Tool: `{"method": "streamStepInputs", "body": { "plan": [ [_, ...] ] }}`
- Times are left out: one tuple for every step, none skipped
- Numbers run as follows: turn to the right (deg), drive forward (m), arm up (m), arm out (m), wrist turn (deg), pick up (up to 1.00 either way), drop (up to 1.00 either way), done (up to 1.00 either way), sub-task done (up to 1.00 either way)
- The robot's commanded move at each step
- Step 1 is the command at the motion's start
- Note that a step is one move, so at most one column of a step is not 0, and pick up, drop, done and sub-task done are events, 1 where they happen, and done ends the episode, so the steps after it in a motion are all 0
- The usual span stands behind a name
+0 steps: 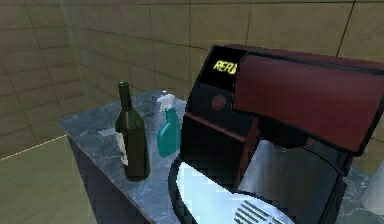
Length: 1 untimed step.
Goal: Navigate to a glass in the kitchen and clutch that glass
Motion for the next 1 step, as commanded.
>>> {"method": "streamStepInputs", "body": {
  "plan": [
    [0.0,0.00,0.00,0.00,0.0,0.00,0.00,1.00,0.00]
  ]
}}
